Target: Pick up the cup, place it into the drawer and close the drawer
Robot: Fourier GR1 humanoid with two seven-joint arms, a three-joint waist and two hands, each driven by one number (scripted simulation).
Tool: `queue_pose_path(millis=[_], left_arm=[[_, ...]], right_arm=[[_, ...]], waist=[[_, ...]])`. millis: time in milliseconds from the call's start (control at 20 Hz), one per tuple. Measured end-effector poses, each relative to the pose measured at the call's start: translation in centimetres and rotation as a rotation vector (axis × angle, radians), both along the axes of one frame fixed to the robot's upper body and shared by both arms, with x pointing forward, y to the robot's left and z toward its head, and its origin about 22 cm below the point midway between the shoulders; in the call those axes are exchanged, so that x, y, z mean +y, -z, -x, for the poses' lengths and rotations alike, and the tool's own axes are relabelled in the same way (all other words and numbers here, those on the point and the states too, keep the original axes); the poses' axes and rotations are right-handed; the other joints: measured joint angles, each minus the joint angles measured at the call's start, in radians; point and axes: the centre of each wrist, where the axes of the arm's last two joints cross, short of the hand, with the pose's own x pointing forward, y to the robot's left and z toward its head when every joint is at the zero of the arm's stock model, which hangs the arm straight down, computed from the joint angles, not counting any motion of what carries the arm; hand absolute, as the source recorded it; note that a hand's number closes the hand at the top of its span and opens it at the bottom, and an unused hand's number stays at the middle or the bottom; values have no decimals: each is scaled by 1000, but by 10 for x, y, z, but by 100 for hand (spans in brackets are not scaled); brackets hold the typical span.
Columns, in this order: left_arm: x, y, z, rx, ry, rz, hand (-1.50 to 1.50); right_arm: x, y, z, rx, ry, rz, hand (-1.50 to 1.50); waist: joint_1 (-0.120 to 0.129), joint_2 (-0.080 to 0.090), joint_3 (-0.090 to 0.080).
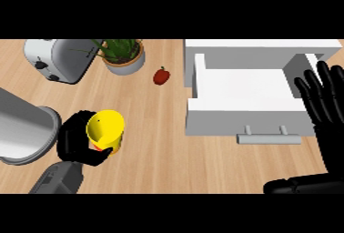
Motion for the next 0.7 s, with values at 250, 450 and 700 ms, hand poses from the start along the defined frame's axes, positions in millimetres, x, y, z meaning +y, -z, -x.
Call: queue_pose_path(millis=[250,450,700], left_arm=[[-28,-46,-18,-45,87,-9,150],[-50,-83,-28,-66,130,-5,150],[-79,-129,-49,-87,152,-3,150]], right_arm=[[-4,5,-1,8,0,-8,-150],[-3,5,-3,-2,2,-10,-150],[2,5,-2,4,0,-9,-150]], waist=[[1,0,0],[0,0,0],[-4,1,0]])
